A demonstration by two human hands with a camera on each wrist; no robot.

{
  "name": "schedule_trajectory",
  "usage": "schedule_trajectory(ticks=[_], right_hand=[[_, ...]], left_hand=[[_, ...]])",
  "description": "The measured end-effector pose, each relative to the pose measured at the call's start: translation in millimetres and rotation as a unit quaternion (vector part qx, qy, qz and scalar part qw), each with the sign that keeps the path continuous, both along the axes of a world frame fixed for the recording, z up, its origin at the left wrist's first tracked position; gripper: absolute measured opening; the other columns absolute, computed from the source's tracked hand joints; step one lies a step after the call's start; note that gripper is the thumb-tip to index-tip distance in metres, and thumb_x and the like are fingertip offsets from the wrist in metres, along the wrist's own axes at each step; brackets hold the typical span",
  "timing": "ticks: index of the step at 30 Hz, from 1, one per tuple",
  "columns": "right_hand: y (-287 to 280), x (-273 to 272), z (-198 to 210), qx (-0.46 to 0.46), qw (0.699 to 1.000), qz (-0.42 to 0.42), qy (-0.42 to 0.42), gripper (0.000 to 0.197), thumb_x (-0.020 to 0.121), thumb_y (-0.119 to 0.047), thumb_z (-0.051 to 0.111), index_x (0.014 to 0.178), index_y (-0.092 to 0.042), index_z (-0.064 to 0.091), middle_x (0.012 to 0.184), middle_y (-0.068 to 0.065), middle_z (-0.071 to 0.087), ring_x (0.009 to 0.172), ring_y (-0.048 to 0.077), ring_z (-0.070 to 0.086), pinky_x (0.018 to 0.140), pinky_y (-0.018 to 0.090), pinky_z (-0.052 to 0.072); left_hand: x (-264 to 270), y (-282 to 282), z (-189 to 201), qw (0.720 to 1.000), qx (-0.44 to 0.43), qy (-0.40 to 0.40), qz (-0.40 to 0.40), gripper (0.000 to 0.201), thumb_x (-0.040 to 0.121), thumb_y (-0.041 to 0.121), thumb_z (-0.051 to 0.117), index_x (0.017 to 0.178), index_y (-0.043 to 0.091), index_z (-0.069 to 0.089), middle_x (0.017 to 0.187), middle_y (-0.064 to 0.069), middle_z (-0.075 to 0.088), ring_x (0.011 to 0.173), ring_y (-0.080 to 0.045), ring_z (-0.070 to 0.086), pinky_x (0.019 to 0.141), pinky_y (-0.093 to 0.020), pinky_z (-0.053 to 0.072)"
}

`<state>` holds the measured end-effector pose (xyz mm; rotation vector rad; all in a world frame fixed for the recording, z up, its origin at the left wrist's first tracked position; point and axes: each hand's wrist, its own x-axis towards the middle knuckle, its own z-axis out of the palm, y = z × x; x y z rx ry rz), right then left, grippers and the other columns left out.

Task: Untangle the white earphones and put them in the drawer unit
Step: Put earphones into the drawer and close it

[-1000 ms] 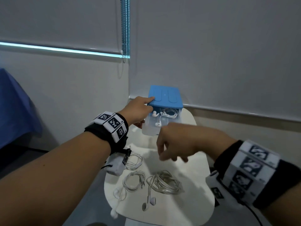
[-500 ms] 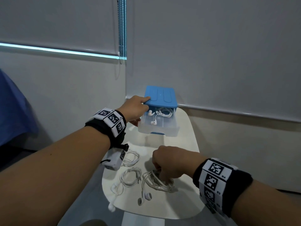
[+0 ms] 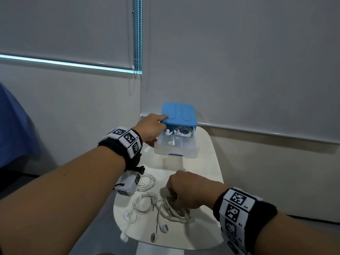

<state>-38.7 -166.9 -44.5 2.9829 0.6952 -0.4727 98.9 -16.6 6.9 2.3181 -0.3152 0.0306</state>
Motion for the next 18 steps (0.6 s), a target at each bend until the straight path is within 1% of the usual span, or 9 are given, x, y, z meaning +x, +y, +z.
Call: schedule_trajectory(ticks=[2,4,6,8,9,11,14,17,18], right_hand=[[-2.7,3.1,10.9,0.015,1.000,0.001,-0.008,0.022,0.084,-0.023,0.077,0.095,-0.006,0.070,0.096,0.010,0.061,0.079,0.030,0.061,0.067,0.035,0.052],[-7.7,7.8,30.5,0.033,0.999,0.005,-0.026,0.017,0.083,-0.021,0.077,0.092,-0.009,0.070,0.090,0.005,0.061,0.080,0.025,0.058,0.066,0.030,0.045],[-13.3,12.6,56.6,0.057,0.997,-0.002,-0.048,0.009,0.082,-0.018,0.075,0.087,-0.014,0.069,0.079,-0.001,0.062,0.076,0.020,0.057,0.062,0.028,0.042],[-20.0,18.1,86.1,0.071,0.995,-0.013,-0.074,0.006,0.082,-0.016,0.074,0.082,-0.015,0.068,0.067,-0.007,0.064,0.065,0.012,0.058,0.061,0.026,0.045],[-23.5,21.0,101.1,0.082,0.993,-0.021,-0.082,0.005,0.082,-0.015,0.073,0.080,-0.014,0.068,0.064,-0.006,0.066,0.059,0.008,0.059,0.062,0.026,0.049],[-30.8,27.1,130.3,0.102,0.990,-0.035,-0.096,0.006,0.081,-0.014,0.072,0.077,-0.015,0.068,0.062,-0.002,0.072,0.051,0.006,0.063,0.064,0.028,0.055],[-39.9,37.9,168.2,0.113,0.982,-0.059,-0.139,0.005,0.080,-0.014,0.072,0.076,-0.014,0.069,0.061,0.001,0.073,0.048,0.007,0.063,0.066,0.029,0.056],[-44.4,51.4,190.4,0.126,0.974,-0.089,-0.169,0.005,0.082,-0.013,0.071,0.076,-0.013,0.071,0.062,0.002,0.074,0.048,0.005,0.062,0.068,0.028,0.054],[-44.2,56.4,191.7,0.131,0.972,-0.099,-0.170,0.006,0.082,-0.012,0.071,0.076,-0.012,0.071,0.062,0.002,0.074,0.048,0.005,0.062,0.066,0.028,0.054]], left_hand=[[-1.4,0.8,0.9,1.000,0.006,0.001,-0.002,0.059,0.102,0.015,0.046,0.158,0.030,0.040,0.140,-0.001,0.056,0.081,-0.015,0.060,0.061,-0.018,0.041],[-3.2,1.4,2.3,1.000,0.005,-0.001,-0.004,0.059,0.102,0.015,0.046,0.158,0.029,0.040,0.145,-0.001,0.054,0.090,-0.019,0.062,0.069,-0.022,0.045],[-5.1,2.1,3.0,1.000,-0.010,0.011,-0.004,0.060,0.101,0.015,0.048,0.159,0.030,0.040,0.139,-0.003,0.057,0.085,-0.020,0.066,0.074,-0.027,0.053],[-7.9,1.8,3.8,0.999,-0.016,0.029,-0.001,0.065,0.098,0.020,0.057,0.159,0.031,0.038,0.126,-0.002,0.060,0.085,-0.024,0.070,0.078,-0.033,0.061],[-9.7,1.5,4.6,0.999,-0.008,0.032,-0.003,0.070,0.096,0.024,0.064,0.159,0.032,0.036,0.124,-0.001,0.060,0.088,-0.025,0.072,0.080,-0.036,0.062],[-11.9,0.0,6.5,0.999,0.027,0.031,-0.015,0.088,0.089,0.036,0.078,0.162,0.031,0.029,0.126,-0.001,0.058,0.093,-0.023,0.072,0.081,-0.038,0.063],[-10.2,-2.8,7.9,0.994,0.107,0.022,-0.022,0.110,0.079,0.053,0.084,0.164,0.029,0.019,0.144,-0.004,0.051,0.103,-0.022,0.069,0.084,-0.037,0.062],[-10.0,-5.6,7.7,0.988,0.153,0.027,-0.025,0.128,0.070,0.057,0.089,0.166,0.028,0.010,0.152,-0.004,0.045,0.101,-0.020,0.066,0.068,-0.029,0.061],[-10.7,-6.5,7.4,0.987,0.159,0.027,-0.026,0.131,0.068,0.056,0.091,0.166,0.027,0.009,0.151,-0.005,0.045,0.102,-0.021,0.066,0.066,-0.030,0.061]])
